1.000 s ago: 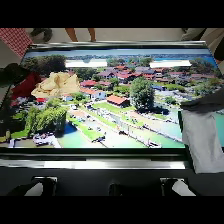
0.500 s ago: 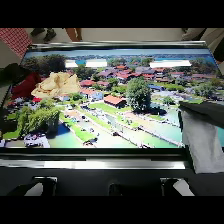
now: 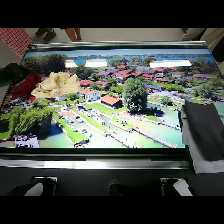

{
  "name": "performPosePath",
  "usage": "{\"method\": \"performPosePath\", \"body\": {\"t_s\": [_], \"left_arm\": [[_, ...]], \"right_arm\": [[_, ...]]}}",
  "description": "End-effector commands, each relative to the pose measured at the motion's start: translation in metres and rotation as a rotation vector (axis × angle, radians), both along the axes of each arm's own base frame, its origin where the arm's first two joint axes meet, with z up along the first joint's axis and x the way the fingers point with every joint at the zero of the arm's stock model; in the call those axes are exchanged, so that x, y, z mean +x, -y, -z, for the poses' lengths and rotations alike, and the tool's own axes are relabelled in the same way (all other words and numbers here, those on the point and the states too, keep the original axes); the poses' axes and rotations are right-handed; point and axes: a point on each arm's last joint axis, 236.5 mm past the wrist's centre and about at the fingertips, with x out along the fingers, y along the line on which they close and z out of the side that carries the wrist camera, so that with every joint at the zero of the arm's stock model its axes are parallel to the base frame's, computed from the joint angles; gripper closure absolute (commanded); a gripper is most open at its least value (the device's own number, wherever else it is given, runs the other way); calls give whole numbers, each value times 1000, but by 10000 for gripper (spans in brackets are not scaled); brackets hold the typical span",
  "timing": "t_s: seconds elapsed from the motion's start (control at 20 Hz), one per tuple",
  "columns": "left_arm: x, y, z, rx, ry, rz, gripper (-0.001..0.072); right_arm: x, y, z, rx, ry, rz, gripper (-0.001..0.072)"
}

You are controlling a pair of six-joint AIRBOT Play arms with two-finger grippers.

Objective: Fold the shirts.

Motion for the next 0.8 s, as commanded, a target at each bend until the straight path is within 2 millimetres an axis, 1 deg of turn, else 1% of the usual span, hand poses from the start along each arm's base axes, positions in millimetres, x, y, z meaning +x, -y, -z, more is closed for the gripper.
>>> {"method": "performPosePath", "body": {"t_s": [0.0,0.15,0.25,0.3,0.35,0.4,0.45,0.5,0.55,0.6,0.65,0.7,0.75], "left_arm": [[0,1,0,0,1,3,669],[-1,13,-1,-2,2,30,669],[-1,23,0,-2,0,53,669],[-2,26,0,-2,0,61,668],[-2,29,0,-3,1,67,669],[-2,30,0,-6,1,70,669],[-2,34,-4,-21,7,73,669],[-2,36,-12,-29,23,78,669],[0,34,-24,-25,56,72,669],[5,30,-40,-13,104,55,670],[10,23,-58,28,158,32,671],[17,15,-68,100,187,10,672],[28,3,-68,186,170,-37,672]], "right_arm": [[-17,1,35,-12,-71,7,670],[-21,-5,56,10,-84,16,670],[-23,-9,64,22,-91,16,662],[-22,-5,64,1,-87,16,513],[-20,3,62,-27,-76,7,255],[-17,10,53,-51,-63,-15,144],[-12,23,39,-103,-46,-20,146],[-1,46,15,-197,-1,-27,149],[17,74,-17,-326,75,-41,150],[45,105,-65,-486,208,-32,152],[77,126,-120,-629,375,-25,156],[114,130,-180,-735,581,-39,160],[144,121,-225,-804,735,-84,160]]}}
